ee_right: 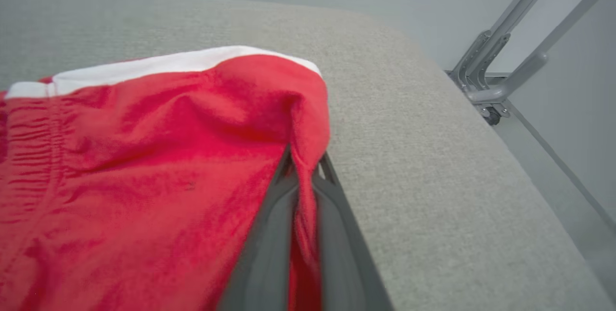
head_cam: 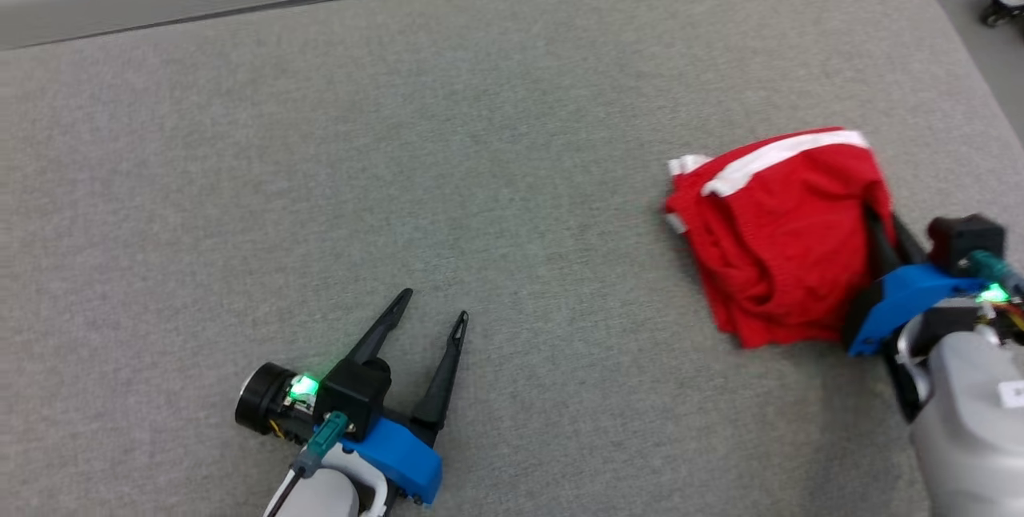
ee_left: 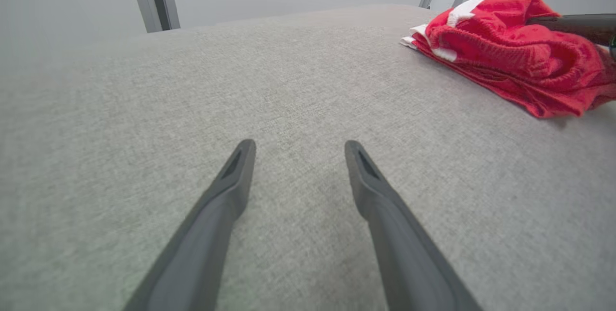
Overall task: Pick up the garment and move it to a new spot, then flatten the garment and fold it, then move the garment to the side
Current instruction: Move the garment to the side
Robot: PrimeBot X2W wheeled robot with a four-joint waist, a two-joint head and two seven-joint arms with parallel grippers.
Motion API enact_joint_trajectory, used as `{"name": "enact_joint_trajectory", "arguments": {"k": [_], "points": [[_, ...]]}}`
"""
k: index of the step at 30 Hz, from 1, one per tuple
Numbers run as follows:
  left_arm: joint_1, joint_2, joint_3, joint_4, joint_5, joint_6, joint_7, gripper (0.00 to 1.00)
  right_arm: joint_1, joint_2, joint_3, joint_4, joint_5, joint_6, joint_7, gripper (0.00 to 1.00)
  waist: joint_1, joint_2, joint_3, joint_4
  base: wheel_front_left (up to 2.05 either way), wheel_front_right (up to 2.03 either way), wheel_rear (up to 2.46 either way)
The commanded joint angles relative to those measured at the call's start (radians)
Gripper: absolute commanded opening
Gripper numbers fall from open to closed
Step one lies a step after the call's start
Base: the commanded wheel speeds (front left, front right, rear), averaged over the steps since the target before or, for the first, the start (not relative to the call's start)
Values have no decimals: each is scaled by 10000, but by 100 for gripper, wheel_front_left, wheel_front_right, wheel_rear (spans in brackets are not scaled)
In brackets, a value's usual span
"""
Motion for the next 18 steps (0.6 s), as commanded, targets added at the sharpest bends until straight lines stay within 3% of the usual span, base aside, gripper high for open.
{"name": "enact_joint_trajectory", "arguments": {"k": [1,9,14,18], "points": [[-157,165,58,4,-10,-11,-19,100,-414,-389,-470,174,-308,-7,92,0,0,0,477,573,0,0,0],[-236,287,399,-100,-107,5,13,100,-1441,-1704,-2974,334,-2190,-7,766,0,0,0,986,1416,0,0,0],[-318,285,381,-163,-95,11,18,100,-1764,-2015,-4320,-155,-3219,-7,1036,0,0,0,1178,1712,0,0,0],[-395,325,446,-146,-150,13,38,100,-1837,-1822,-5186,-701,-4011,-7,1281,0,0,0,1263,1804,0,0,0]]}}
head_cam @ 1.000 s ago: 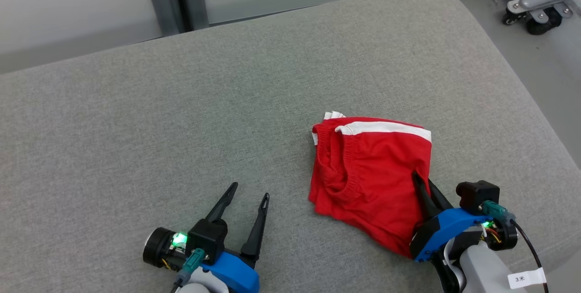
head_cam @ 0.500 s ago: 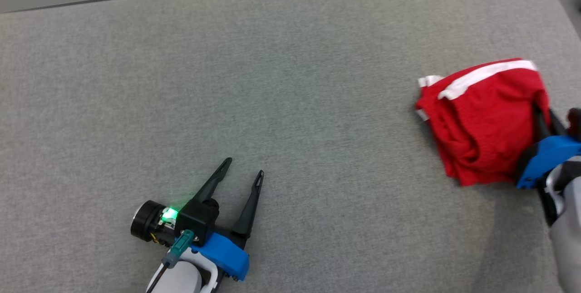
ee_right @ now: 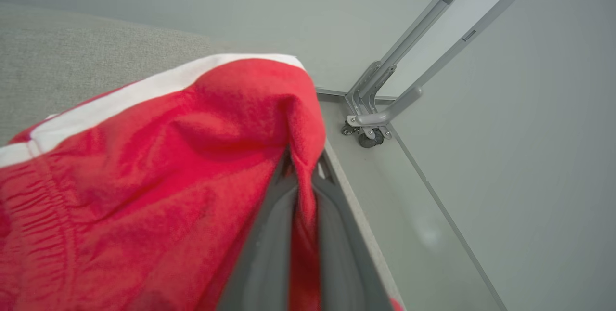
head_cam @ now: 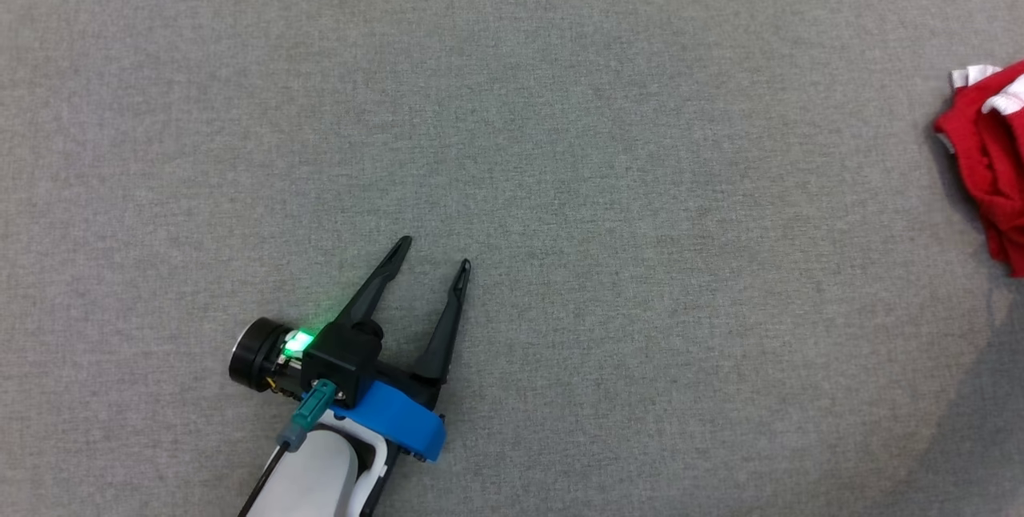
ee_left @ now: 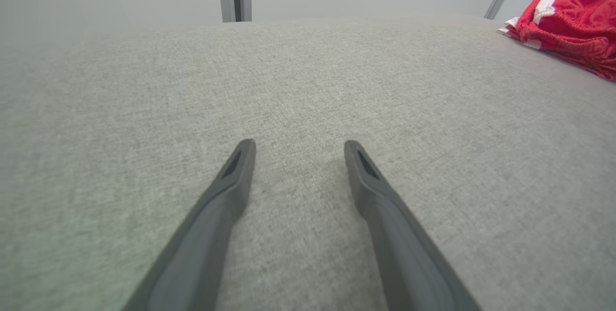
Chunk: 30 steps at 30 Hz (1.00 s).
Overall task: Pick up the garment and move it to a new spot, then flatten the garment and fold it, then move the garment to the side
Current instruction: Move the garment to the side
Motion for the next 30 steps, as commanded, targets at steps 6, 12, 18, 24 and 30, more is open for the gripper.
{"name": "enact_joint_trajectory", "arguments": {"k": [6,12,18,24,30], "points": [[26,338,344,551,-68,43,111,100,-252,657,-1240,-1289,-1146,-7,-243,100,0,-1,79,79,0,0,0],[38,254,571,583,-53,43,109,100,-259,1448,-1775,-1940,-1619,-7,-855,100,0,-1,-113,89,0,0,0],[223,26,1097,522,-12,72,74,100,64,2287,-776,-1959,-1048,-6,-1365,100,0,-1,-607,137,0,0,0],[391,-126,1783,539,-4,156,62,100,1371,2742,1527,-2484,862,-6,-1373,100,0,-1,-1248,360,0,0,0],[677,-278,2398,653,-7,210,60,100,2857,2849,3241,-2515,2339,-6,-1376,100,0,-1,-1841,596,0,0,0]]}}
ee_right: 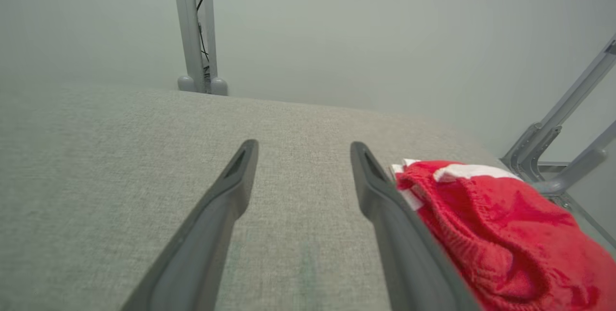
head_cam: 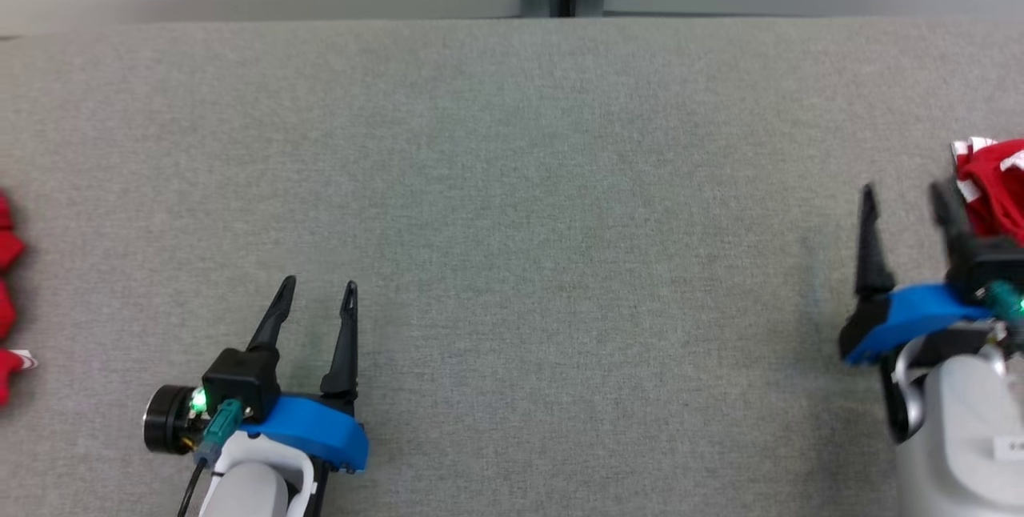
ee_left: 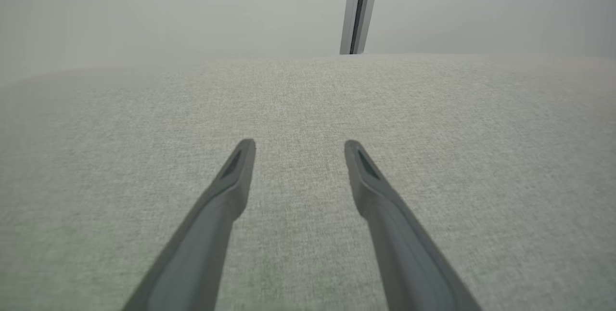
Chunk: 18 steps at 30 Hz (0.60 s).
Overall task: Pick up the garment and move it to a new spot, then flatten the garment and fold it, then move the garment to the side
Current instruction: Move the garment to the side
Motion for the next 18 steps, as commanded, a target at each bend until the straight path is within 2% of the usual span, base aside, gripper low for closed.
{"name": "enact_joint_trajectory", "arguments": {"k": [1,9,18], "points": [[115,-62,112,17,-13,46,-1,100,238,3,207,39,304,-4,-42,100,-1,0,-106,0,0,0,0],[585,-192,675,128,25,56,-1,100,1339,-2,1908,-15,2091,-4,-44,100,-1,0,-711,82,0,0,0],[1126,-292,1070,183,71,109,-1,100,2044,3,2752,-402,2642,-4,-44,100,-1,0,-1469,50,0,0,0]]}}
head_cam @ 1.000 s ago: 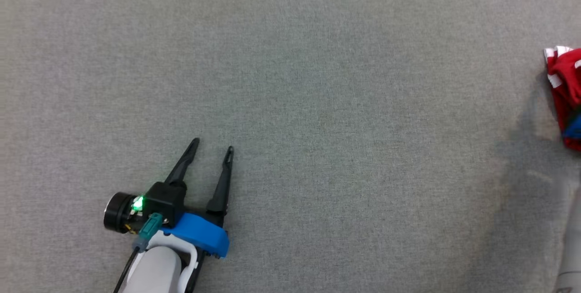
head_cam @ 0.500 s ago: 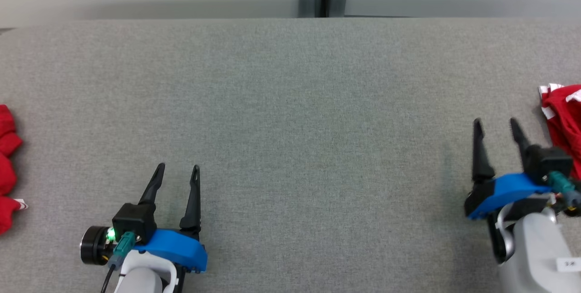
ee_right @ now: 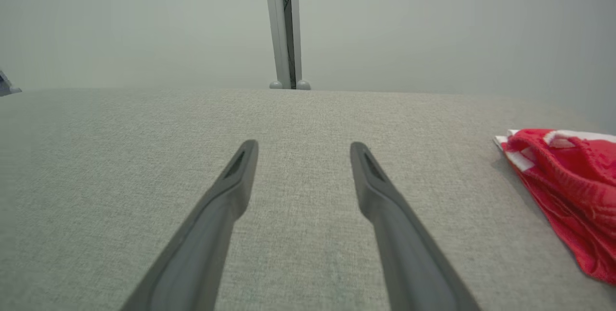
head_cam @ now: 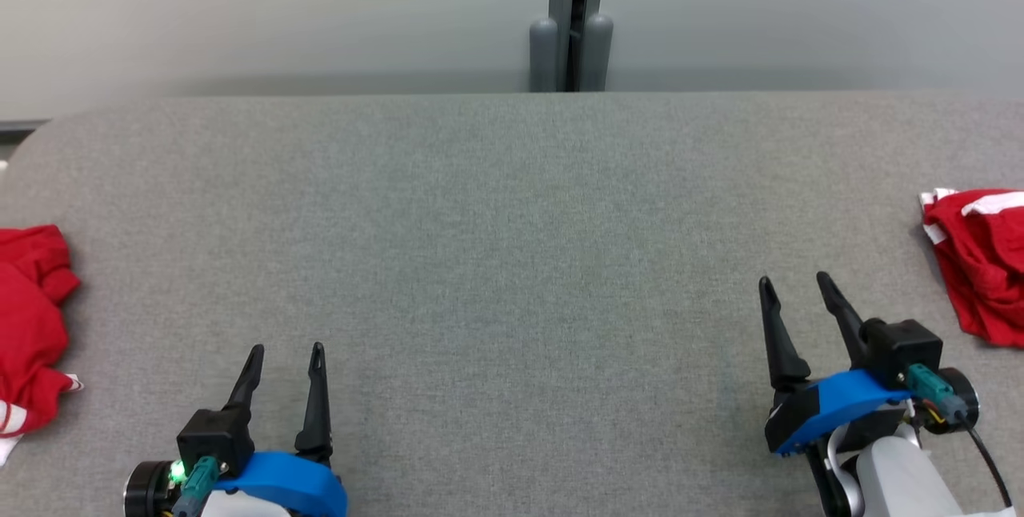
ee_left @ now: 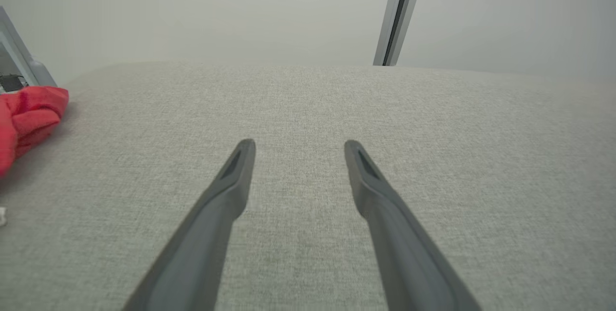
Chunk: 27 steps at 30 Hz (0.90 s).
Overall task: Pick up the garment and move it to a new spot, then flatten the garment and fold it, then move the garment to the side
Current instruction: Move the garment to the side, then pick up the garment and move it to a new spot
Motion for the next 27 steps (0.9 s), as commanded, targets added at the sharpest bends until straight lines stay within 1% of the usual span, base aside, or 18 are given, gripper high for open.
{"name": "enact_joint_trajectory", "arguments": {"k": [1,12,22,27], "points": [[82,-25,28,4,45,33,-3,100,202,-15,47,-57,24,-4,-44,100,0,0,-167,-47,0,0,0],[696,-48,106,-31,-170,202,-1,100,793,-14,531,-79,179,-4,-45,100,0,0,-999,-47,0,0,0],[1077,-47,-21,-149,-370,370,-3,100,1182,-13,686,-35,439,-2,-45,100,0,0,-1153,12,0,0,0],[855,-47,-46,-129,-303,380,-3,100,1157,-11,633,-24,280,-2,-45,100,0,0,-1007,343,0,0,0]]}}
